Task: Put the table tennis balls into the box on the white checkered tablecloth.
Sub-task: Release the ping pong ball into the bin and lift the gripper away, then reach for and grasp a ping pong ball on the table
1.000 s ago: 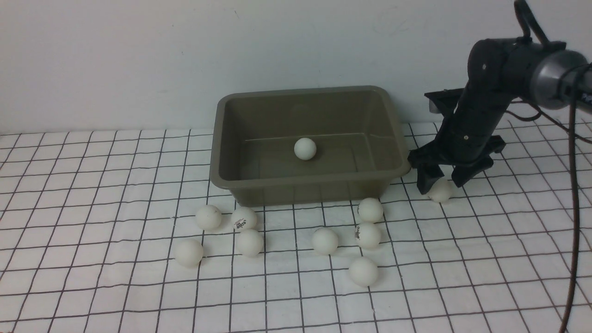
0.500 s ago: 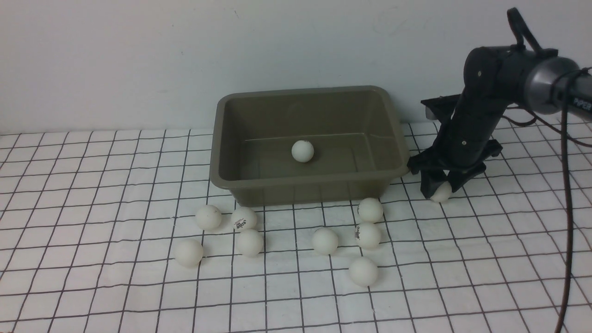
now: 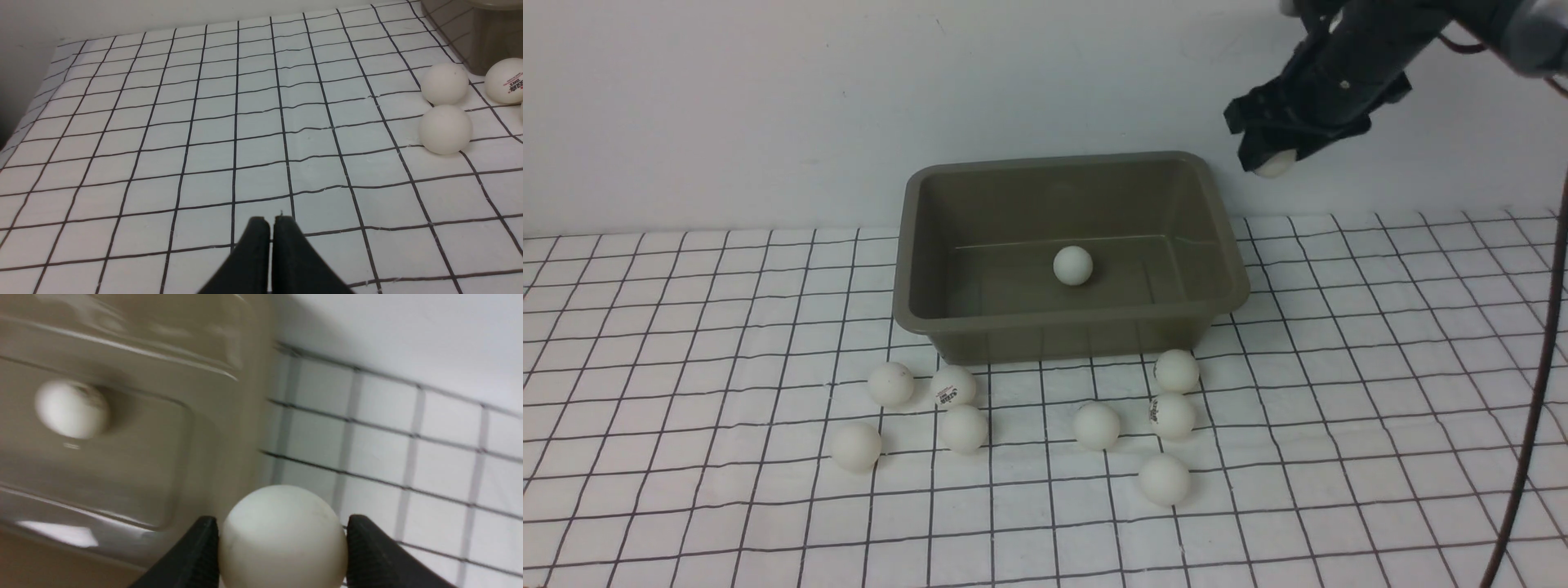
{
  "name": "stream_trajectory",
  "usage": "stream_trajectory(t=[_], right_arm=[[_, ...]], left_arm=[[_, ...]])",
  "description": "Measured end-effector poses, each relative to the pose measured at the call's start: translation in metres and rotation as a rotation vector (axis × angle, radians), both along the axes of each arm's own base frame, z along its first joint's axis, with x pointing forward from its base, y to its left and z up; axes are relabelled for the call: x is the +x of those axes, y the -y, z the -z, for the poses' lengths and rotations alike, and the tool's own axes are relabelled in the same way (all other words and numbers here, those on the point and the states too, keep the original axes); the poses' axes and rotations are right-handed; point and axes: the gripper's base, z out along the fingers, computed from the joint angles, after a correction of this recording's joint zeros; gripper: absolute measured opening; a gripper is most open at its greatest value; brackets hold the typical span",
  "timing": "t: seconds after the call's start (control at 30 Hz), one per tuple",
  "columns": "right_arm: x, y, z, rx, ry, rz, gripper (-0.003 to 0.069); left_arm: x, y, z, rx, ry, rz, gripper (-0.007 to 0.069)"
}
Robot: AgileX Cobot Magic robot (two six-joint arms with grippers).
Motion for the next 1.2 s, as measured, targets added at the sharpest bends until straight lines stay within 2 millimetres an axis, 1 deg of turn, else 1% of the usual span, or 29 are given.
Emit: stream_trajectory(t=[0.03, 0.07, 0.1, 0.13, 0.2, 0.23, 0.3, 0.33, 0.4, 0.43, 0.47, 0.53, 0.63, 0.7, 0.77, 0.83, 0.9, 0.97, 1.0, 1.07, 1.13, 1.2], right_arm=[[-0.003, -0.010, -0.006, 0.016, 0.014, -0.025, 0.0359], [-0.008, -0.026, -0.008, 0.018, 0.020, -0.064, 0.0359], [-0.008, -0.026, -0.008, 0.018, 0.020, -0.064, 0.0359], [-0.012, -0.045, -0.004, 0.007, 0.009, -0.109, 0.0359], [-0.016, -0.063, 0.004, -0.008, -0.004, -0.153, 0.0359], [-0.020, -0.077, 0.011, -0.024, -0.016, -0.187, 0.0359], [-0.023, -0.091, 0.020, -0.046, -0.028, -0.226, 0.0360], [-0.025, -0.101, 0.027, -0.062, -0.037, -0.252, 0.0373], [-0.027, -0.108, 0.035, -0.084, -0.047, -0.272, 0.0409], [-0.027, -0.109, 0.036, -0.089, -0.047, -0.273, 0.0426], [-0.026, -0.109, 0.039, -0.098, -0.050, -0.274, 0.0460], [-0.026, -0.107, 0.037, -0.110, -0.044, -0.268, 0.0489], [-0.029, -0.105, 0.023, -0.097, -0.019, -0.239, 0.0498], [-0.034, -0.103, 0.008, -0.080, 0.006, -0.221, 0.0500], [-0.041, -0.099, -0.014, -0.055, 0.041, -0.200, 0.0500], [-0.052, -0.094, -0.036, -0.033, 0.073, -0.186, 0.0500], [-0.069, -0.087, -0.058, -0.004, 0.089, -0.179, 0.0500], [-0.080, -0.083, -0.061, 0.008, 0.069, -0.181, 0.0501], [-0.091, -0.080, -0.063, 0.023, 0.046, -0.184, 0.0501], [-0.101, -0.078, -0.056, 0.033, -0.002, -0.187, 0.0501], [-0.110, -0.075, -0.040, 0.024, -0.069, -0.188, 0.0501], [-0.115, -0.072, -0.018, 0.000, -0.146, -0.186, 0.0501]], left_arm=[[0.000, 0.000, 0.000, 0.000, 0.000, 0.000, -0.0004], [0.000, 0.000, 0.000, 0.000, 0.000, 0.000, -0.0004], [0.000, 0.000, 0.000, 0.000, 0.000, 0.000, -0.0004], [0.000, 0.000, 0.000, 0.000, 0.000, 0.000, -0.0004], [0.000, 0.000, 0.000, 0.000, 0.000, 0.000, -0.0004], [0.000, 0.000, 0.000, 0.000, 0.000, 0.000, -0.0004], [0.000, 0.000, 0.000, 0.000, 0.000, 0.000, -0.0004], [0.000, 0.000, 0.000, 0.000, 0.000, 0.000, -0.0004], [0.000, 0.000, 0.000, 0.000, 0.000, 0.000, -0.0004], [0.000, 0.000, 0.000, 0.000, 0.000, 0.000, -0.0004], [0.000, 0.000, 0.000, 0.000, 0.000, 0.000, -0.0004], [0.000, 0.000, 0.000, 0.000, 0.000, 0.000, -0.0004], [0.000, 0.000, 0.000, 0.000, 0.000, 0.000, -0.0004], [0.000, 0.000, 0.000, 0.000, 0.000, 0.000, -0.0004], [0.000, 0.000, 0.000, 0.000, 0.000, 0.000, -0.0004], [0.000, 0.000, 0.000, 0.000, 0.000, 0.000, -0.0004], [0.000, 0.000, 0.000, 0.000, 0.000, 0.000, -0.0004], [0.000, 0.000, 0.000, 0.000, 0.000, 0.000, -0.0004], [0.000, 0.000, 0.000, 0.000, 0.000, 0.000, -0.0004], [0.000, 0.000, 0.000, 0.000, 0.000, 0.000, -0.0004], [0.000, 0.000, 0.000, 0.000, 0.000, 0.000, -0.0004], [0.000, 0.000, 0.000, 0.000, 0.000, 0.000, -0.0004]])
